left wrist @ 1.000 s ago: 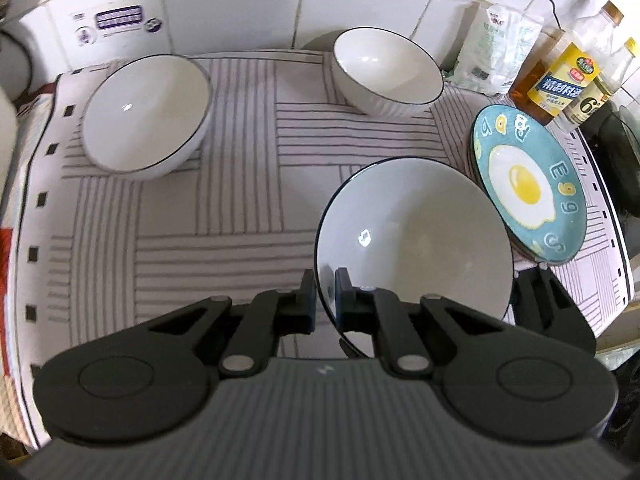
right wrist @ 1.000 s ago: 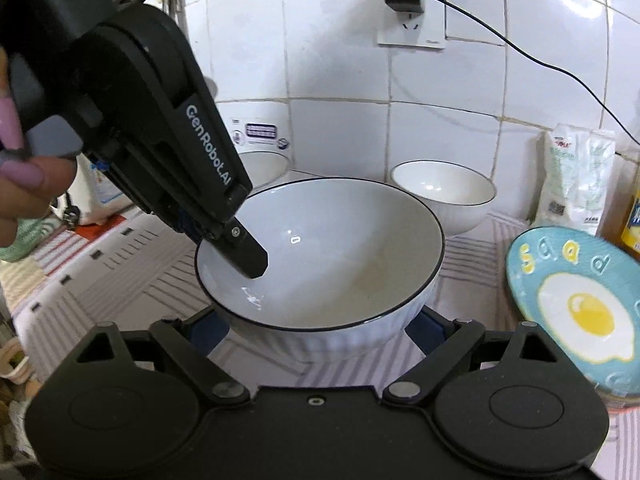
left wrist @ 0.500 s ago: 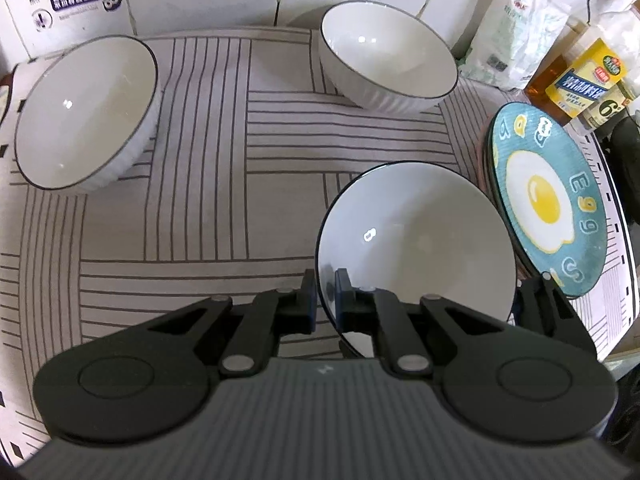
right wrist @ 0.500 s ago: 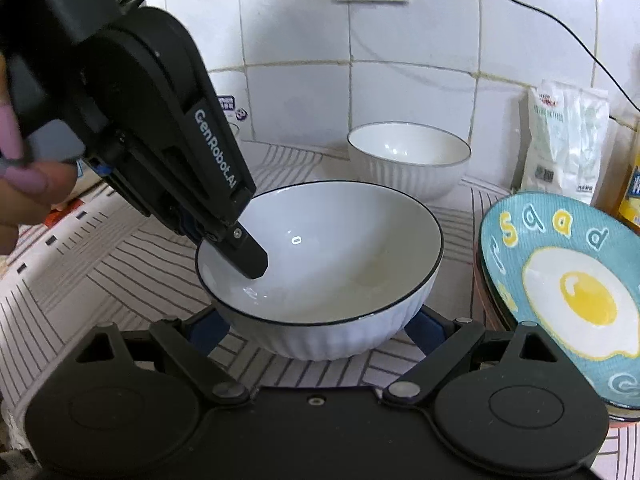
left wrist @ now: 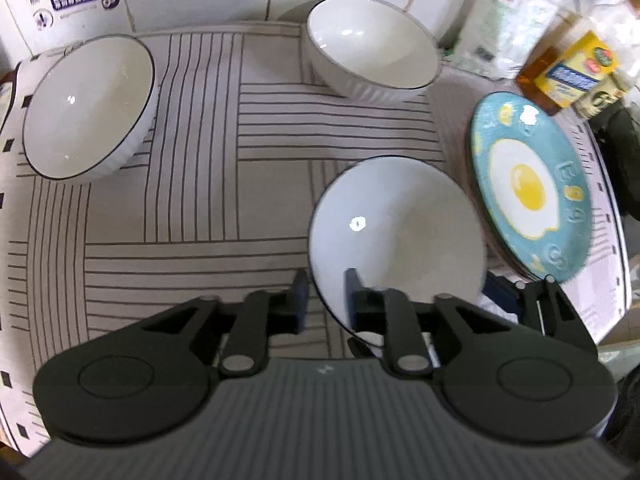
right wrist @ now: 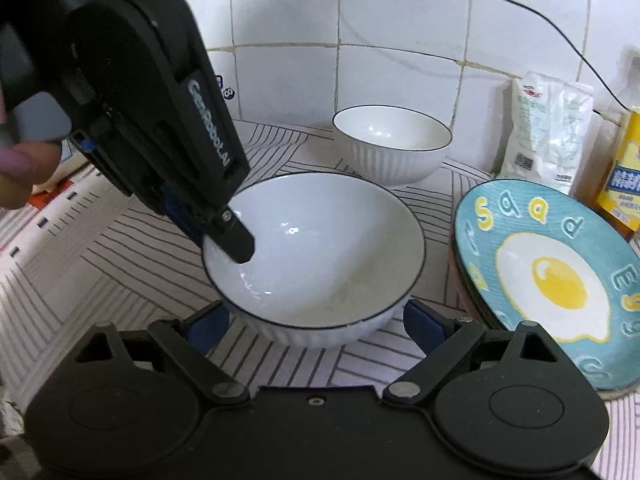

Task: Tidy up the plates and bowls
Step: 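Lift the white bowl with both tools, set it beside the plate stack, open, then move both tools to the white bowl by the wall and grip its rim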

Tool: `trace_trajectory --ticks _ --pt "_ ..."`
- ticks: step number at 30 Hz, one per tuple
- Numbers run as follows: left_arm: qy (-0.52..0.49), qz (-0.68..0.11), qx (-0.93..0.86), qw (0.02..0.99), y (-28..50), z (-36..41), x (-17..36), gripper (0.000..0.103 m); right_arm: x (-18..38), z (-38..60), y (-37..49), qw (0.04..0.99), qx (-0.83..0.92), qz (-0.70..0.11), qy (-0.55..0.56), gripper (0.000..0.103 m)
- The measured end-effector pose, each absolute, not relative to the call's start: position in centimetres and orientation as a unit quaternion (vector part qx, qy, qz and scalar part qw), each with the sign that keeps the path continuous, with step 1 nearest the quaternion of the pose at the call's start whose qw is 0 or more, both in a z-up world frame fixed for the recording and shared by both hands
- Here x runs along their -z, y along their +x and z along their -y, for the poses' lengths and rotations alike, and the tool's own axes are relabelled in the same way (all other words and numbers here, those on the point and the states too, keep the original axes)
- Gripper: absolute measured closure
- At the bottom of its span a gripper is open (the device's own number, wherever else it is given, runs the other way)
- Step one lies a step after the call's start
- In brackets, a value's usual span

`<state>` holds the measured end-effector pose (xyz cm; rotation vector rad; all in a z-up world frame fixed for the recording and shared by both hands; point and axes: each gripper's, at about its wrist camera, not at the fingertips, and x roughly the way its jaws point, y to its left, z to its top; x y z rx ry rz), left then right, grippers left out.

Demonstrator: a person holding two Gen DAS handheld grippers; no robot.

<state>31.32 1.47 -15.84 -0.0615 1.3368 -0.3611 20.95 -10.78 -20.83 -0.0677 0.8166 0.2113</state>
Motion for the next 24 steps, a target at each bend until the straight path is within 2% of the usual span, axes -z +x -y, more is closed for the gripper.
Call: trace_trajectory --ticks 1,6,13,15,20,24 --pt "-0.025 -0.614 0.168 0.771 31.0 -1.5 15.2 0.070 20.4 11.0 20.9 0.910 -0.104 -0.401 -0.024 0.007" --pt "0.006 -0.607 0.168 0.777 30.0 -1.5 12.5 0.063 17.0 12.1 19.5 0.907 -0.119 -0.404 0.014 0.007" --pt "0.018 -0.598 0.173 0.783 29.2 -1.8 9.3 0.060 13.6 15.0 19.7 0.898 -0.111 -0.421 0.067 0.008" --pt "0.013 -0.597 0.175 0.783 29.0 -1.9 8.6 0.058 12.7 15.9 19.9 0.894 -0.109 -0.428 0.076 0.013" --pt "0.006 -0.593 0.175 0.786 29.1 -1.8 7.5 0.056 11.0 17.8 20.8 0.894 -0.111 -0.427 0.081 0.017" --pt "0.010 -0.589 0.164 0.791 29.8 -1.4 7.4 0.051 10.4 19.5 22.3 0.892 -0.122 -0.420 0.111 0.028"
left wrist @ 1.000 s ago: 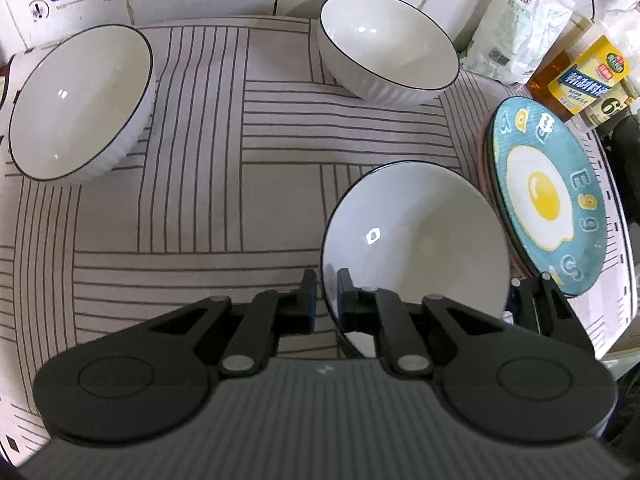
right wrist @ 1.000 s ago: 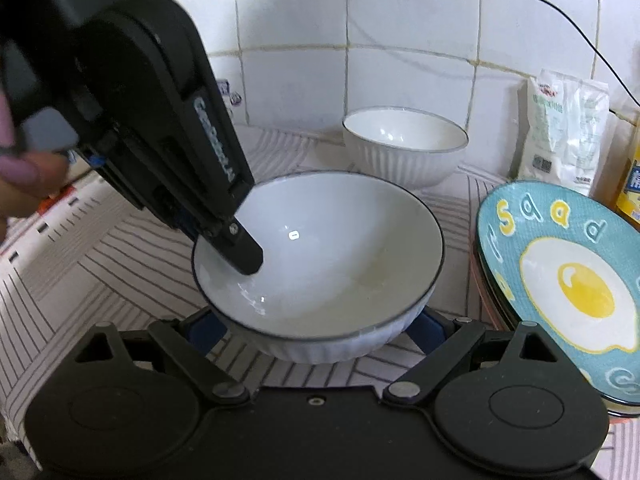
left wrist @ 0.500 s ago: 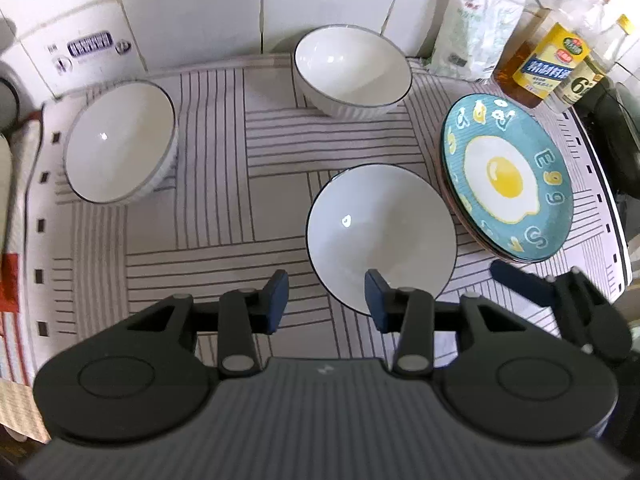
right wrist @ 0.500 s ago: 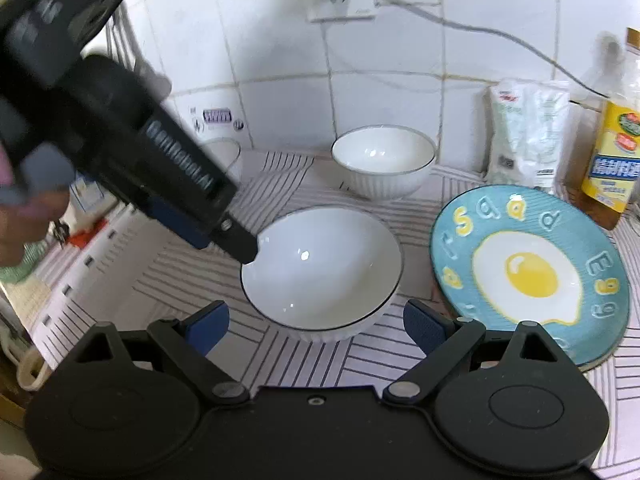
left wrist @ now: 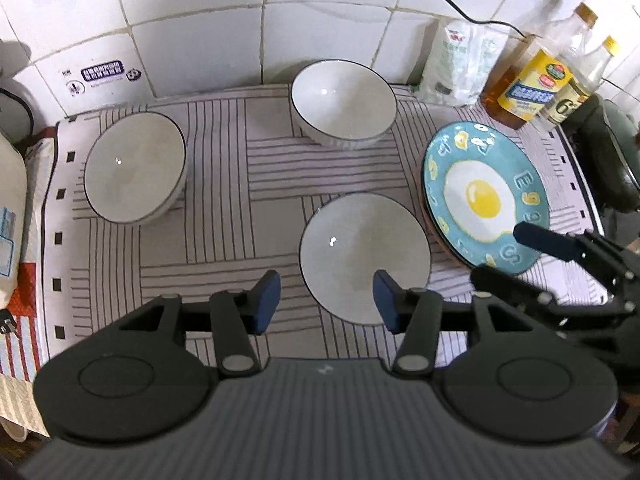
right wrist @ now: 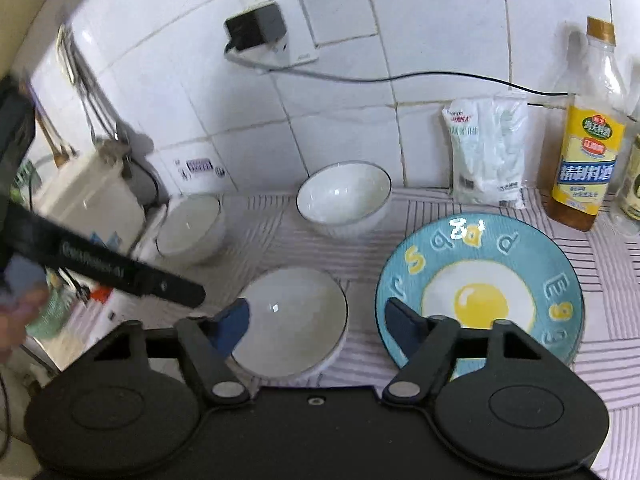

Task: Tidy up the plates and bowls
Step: 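Move both tools to the white bowl by the wall and grip its rim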

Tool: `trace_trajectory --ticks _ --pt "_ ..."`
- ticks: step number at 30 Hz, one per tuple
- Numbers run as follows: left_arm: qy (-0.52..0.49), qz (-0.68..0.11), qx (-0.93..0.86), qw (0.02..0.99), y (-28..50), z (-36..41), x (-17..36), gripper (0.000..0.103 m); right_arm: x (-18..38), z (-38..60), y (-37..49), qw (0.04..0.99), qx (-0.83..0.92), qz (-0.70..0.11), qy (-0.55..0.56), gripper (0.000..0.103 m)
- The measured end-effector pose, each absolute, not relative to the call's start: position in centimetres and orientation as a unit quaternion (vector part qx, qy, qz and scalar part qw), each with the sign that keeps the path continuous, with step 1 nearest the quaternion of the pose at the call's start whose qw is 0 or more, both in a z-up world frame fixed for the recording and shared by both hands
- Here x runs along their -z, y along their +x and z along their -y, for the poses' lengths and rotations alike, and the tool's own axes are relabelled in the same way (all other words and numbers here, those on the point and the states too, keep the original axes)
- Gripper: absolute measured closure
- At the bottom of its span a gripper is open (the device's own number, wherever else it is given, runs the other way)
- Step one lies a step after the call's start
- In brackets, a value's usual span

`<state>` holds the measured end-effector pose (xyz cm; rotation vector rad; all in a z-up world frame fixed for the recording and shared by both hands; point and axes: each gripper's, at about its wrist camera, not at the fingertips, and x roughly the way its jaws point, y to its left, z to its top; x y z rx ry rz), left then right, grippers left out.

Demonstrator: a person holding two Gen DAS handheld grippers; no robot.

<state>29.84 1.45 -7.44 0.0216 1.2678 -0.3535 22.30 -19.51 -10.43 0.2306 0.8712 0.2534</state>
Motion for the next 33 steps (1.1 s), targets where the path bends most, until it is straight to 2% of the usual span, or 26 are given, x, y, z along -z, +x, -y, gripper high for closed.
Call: trace_trajectory --ticks 3,7,13,15,21,28,31,33 --pt "0.005 -0.583 0.155 0.798 30.9 -1.5 7.7 0.049 10.7 20.3 23.9 0.892 -0.123 -0.415 0.126 0.029" --pt "-0.008 -0.571 0.134 0.810 32.7 -1.6 8.5 0.038 12.0 21.4 26.5 0.885 -0.121 -0.418 0.167 0.029" --pt "-0.039 -0.561 0.127 0.817 35.9 -2.0 10.8 0.035 14.6 22.9 30.8 0.860 -0.102 -0.441 0.238 0.033" --pt "-0.058 -0.553 0.120 0.823 37.0 -2.2 11.7 0.035 15.4 23.5 32.0 0.852 -0.092 -0.443 0.264 0.041" --pt "-0.094 -0.540 0.103 0.830 39.9 -2.2 14.4 0.035 17.7 23.8 35.1 0.841 -0.070 -0.443 0.303 0.049" --pt "-0.105 -0.519 0.110 0.841 41.6 -1.3 16.3 0.035 19.7 23.4 37.3 0.838 -0.035 -0.438 0.324 0.050" --pt "-0.113 -0.520 0.111 0.839 42.4 -1.0 16.8 0.035 20.2 23.0 38.2 0.844 -0.030 -0.440 0.307 0.060" --pt "-0.114 -0.522 0.110 0.838 42.9 -0.8 17.2 0.035 20.6 22.7 38.7 0.846 -0.027 -0.441 0.299 0.073"
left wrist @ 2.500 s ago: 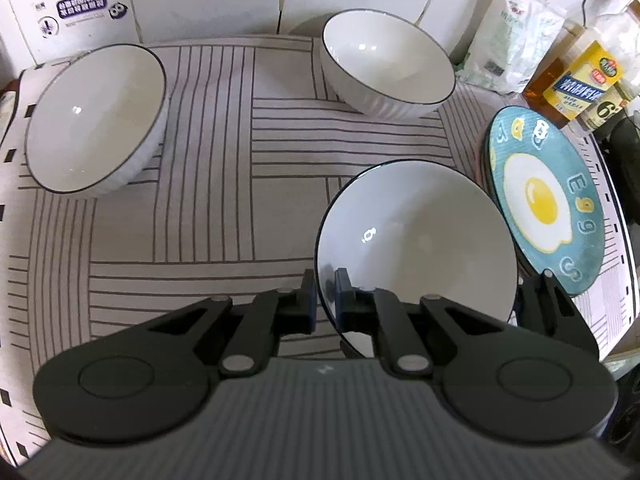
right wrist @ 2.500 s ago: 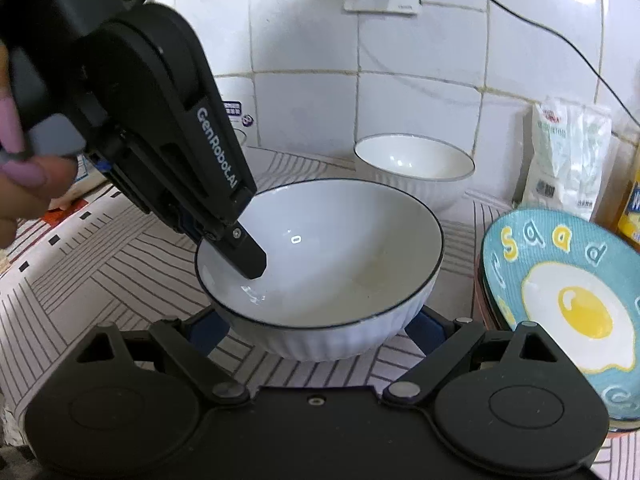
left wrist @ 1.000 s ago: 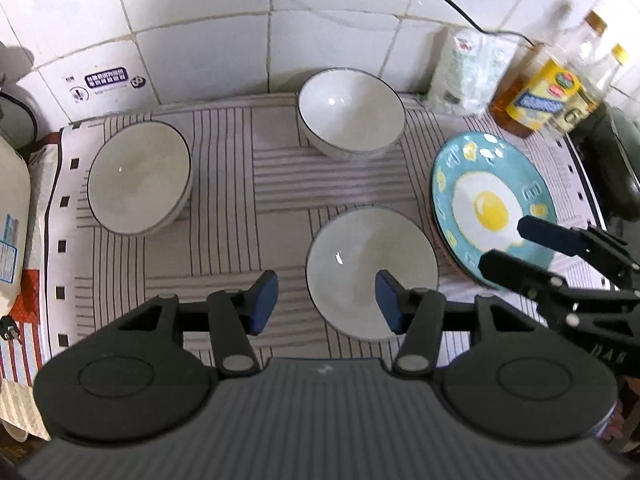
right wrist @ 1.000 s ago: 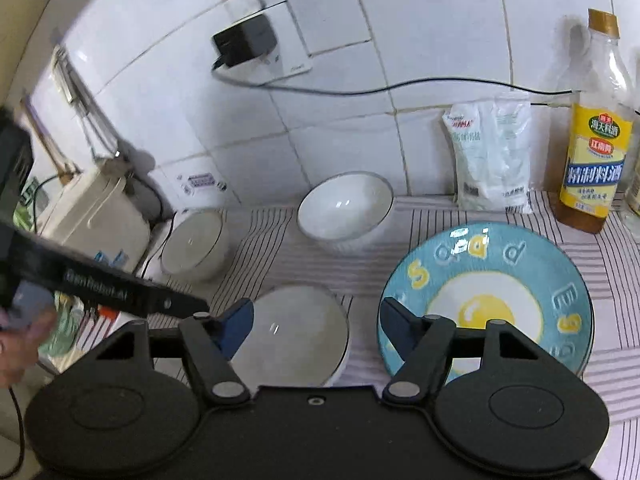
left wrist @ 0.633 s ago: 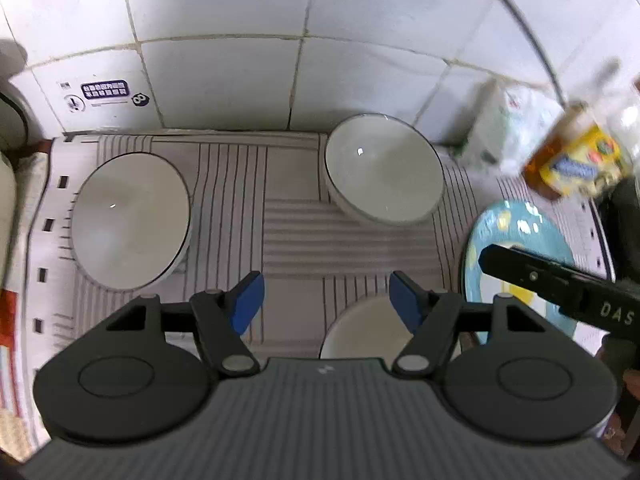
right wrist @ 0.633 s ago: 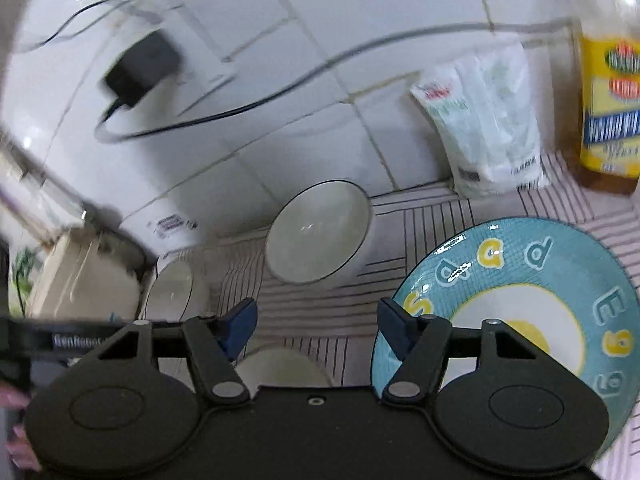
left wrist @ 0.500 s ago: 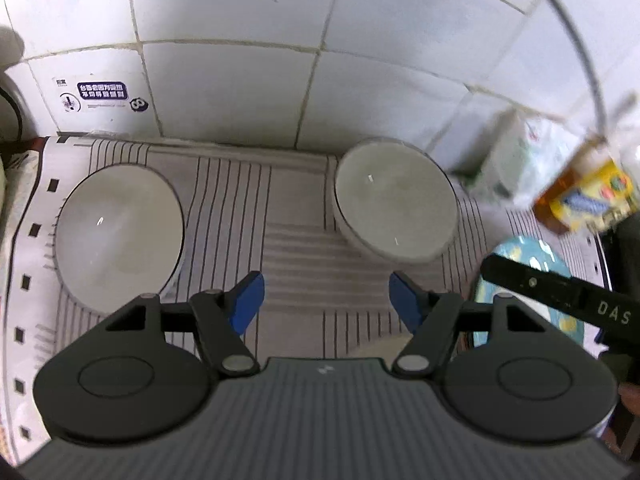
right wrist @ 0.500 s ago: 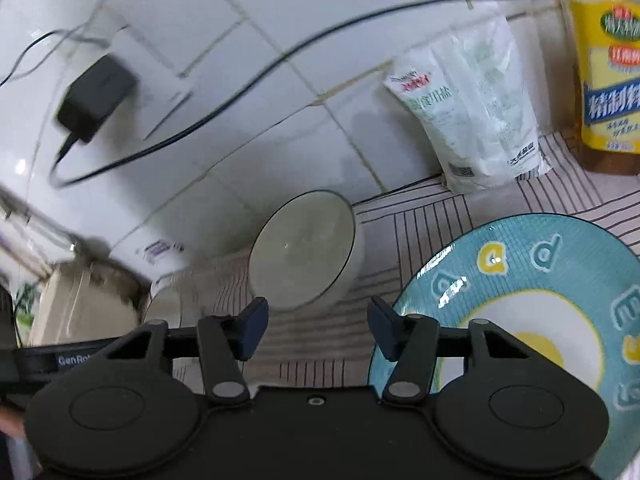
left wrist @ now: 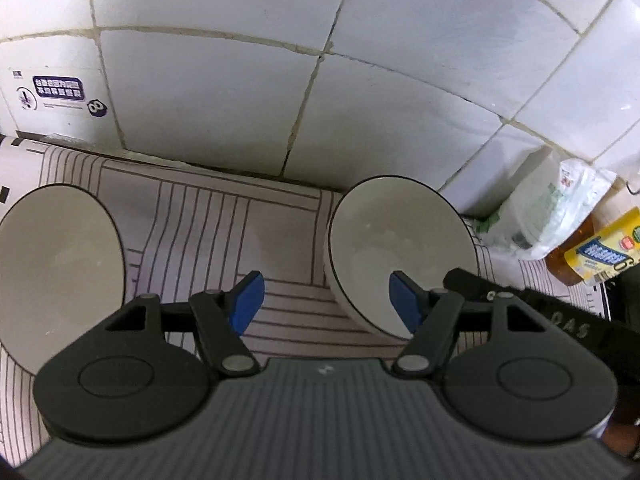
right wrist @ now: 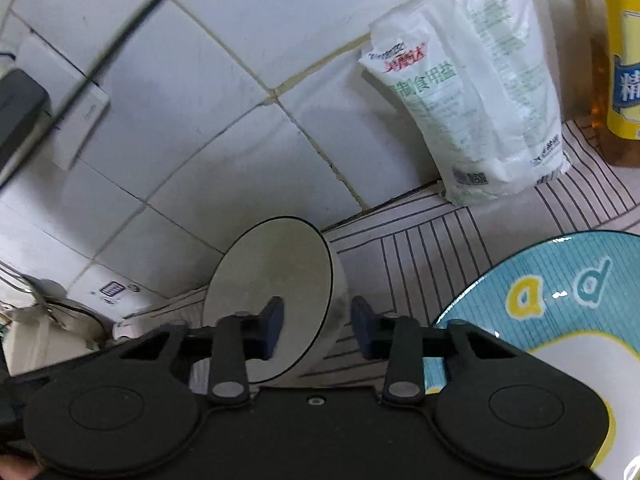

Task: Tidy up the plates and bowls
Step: 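Move both tools to the white bowl by the wall and grip its rim, then carry the gripped bowl with both tools and lower it into the first bowl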

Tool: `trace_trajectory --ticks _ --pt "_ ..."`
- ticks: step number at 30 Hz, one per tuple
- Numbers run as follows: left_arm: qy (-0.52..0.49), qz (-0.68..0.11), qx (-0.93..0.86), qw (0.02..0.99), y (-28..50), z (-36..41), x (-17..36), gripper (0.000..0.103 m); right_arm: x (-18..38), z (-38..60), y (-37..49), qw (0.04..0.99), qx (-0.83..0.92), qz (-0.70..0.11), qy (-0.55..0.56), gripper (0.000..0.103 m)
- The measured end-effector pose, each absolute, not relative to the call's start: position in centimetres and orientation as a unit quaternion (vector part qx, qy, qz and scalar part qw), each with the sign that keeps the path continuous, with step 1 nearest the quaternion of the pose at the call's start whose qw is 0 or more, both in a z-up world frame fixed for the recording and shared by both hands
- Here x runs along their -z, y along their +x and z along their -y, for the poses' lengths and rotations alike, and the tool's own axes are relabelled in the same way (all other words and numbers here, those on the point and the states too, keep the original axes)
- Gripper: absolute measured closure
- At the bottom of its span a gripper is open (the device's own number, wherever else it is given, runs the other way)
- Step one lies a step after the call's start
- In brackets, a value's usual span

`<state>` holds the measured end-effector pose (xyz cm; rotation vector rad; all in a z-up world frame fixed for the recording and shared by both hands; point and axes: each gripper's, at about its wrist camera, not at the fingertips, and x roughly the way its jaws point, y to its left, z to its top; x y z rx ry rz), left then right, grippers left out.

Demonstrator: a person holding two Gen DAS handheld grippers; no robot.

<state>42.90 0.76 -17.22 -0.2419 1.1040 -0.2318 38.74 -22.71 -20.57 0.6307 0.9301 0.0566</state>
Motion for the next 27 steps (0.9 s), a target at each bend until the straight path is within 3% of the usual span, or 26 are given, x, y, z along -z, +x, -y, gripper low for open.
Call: trace_trajectory --ticks 3,5,7,13,27 --pt "-0.115 -0.521 0.108 0.839 43.2 -0.6 17.5 0.038 20.8 22.2 39.1 0.855 -0.015 -0.438 0.277 0.084" --pt "-0.122 -0.529 0.108 0.833 43.5 -0.7 17.8 0.049 21.0 22.2 39.2 0.857 -0.008 -0.438 0.271 0.085" --pt "-0.123 -0.544 0.111 0.823 43.8 -0.9 18.2 0.068 21.2 22.4 39.3 0.856 -0.007 -0.437 0.276 0.085" --pt "-0.159 -0.553 0.115 0.810 43.7 -1.0 19.3 0.087 21.7 22.5 39.5 0.854 -0.003 -0.436 0.286 0.086" --pt "-0.139 -0.563 0.106 0.808 40.5 -0.5 15.2 0.090 17.7 21.8 37.1 0.857 -0.019 -0.444 0.259 0.086"
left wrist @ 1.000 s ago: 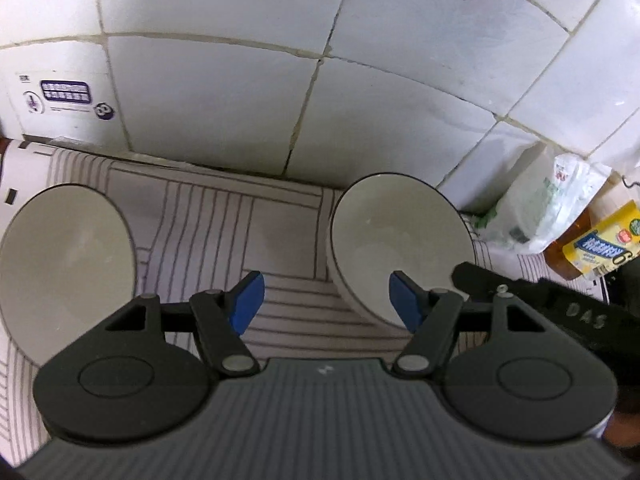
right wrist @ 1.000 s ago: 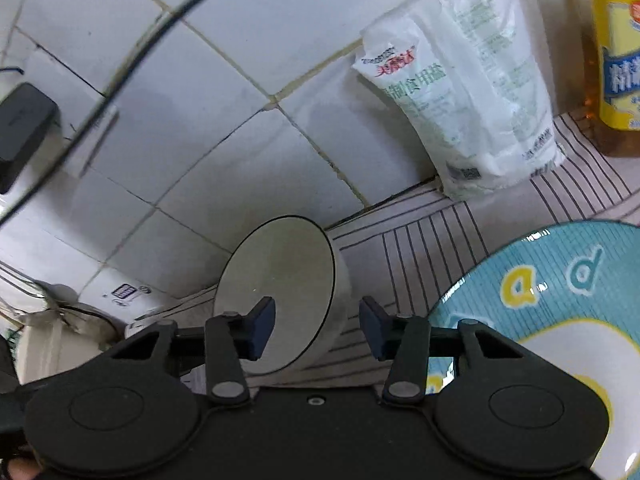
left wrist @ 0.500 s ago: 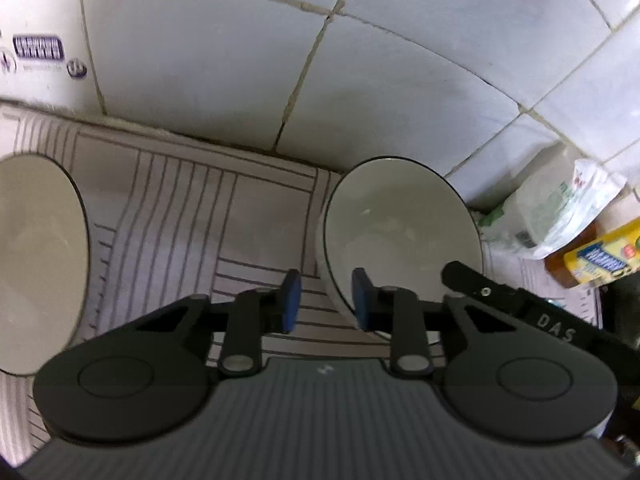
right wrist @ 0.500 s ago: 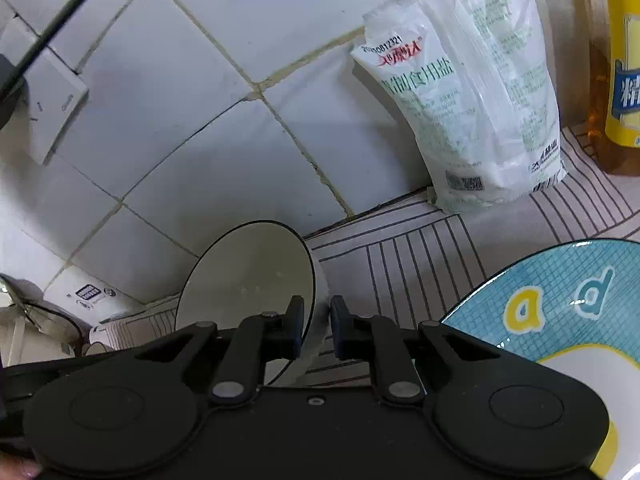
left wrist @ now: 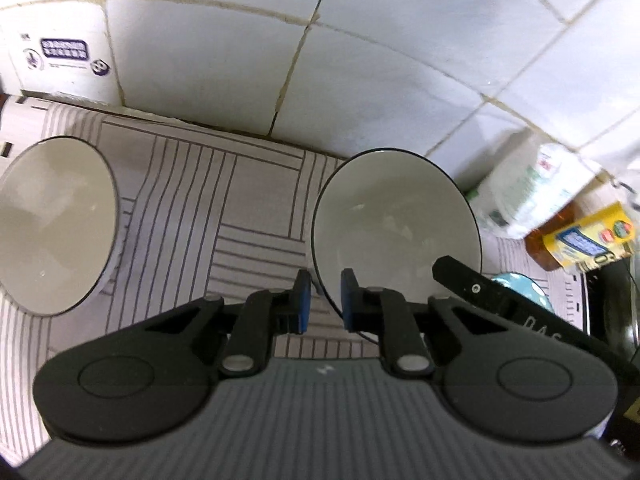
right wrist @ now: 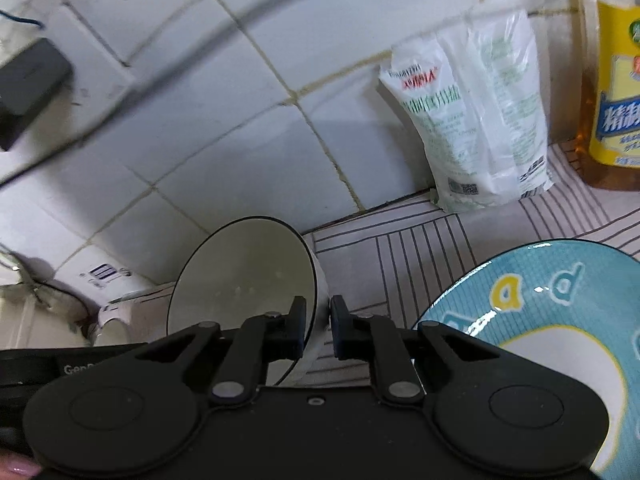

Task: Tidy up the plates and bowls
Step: 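Carry the gripped bowl with both tools and lower it into the first bowl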

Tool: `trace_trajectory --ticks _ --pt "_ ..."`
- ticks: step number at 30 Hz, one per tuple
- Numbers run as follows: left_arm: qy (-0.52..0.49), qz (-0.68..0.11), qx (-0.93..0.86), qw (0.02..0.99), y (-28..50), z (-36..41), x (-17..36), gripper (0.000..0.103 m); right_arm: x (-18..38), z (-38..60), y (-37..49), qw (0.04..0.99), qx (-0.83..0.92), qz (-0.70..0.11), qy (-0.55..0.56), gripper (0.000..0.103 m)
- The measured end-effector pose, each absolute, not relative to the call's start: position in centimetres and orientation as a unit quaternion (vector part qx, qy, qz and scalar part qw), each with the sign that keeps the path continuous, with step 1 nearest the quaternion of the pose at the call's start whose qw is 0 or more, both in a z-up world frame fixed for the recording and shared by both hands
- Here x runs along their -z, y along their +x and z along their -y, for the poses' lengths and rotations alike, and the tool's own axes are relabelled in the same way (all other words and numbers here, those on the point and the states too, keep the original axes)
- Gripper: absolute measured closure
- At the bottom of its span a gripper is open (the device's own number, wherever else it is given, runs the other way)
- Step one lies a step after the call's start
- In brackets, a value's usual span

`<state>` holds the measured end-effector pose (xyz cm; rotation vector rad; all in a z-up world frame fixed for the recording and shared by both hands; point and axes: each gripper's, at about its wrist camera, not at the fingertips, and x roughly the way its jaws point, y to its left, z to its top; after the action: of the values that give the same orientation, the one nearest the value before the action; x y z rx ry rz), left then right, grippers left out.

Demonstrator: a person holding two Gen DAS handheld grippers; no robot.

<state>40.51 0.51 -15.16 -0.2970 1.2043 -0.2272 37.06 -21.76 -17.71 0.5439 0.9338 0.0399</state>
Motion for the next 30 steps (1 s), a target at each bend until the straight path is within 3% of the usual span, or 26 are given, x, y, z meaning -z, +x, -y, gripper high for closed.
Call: trace_trajectory --ticks 15,30 --pt "-0.080 -0.558 0.131 0.816 33.0 -1.0 9.4 0.089 14.1 21.7 28.7 0.845 -0.037 -0.427 0.320 0.085" --pt "-0.068 -0.549 0.125 0.824 27.1 -1.4 6.5 0.089 10.4 20.2 22.8 0.852 -0.053 -0.422 0.305 0.082"
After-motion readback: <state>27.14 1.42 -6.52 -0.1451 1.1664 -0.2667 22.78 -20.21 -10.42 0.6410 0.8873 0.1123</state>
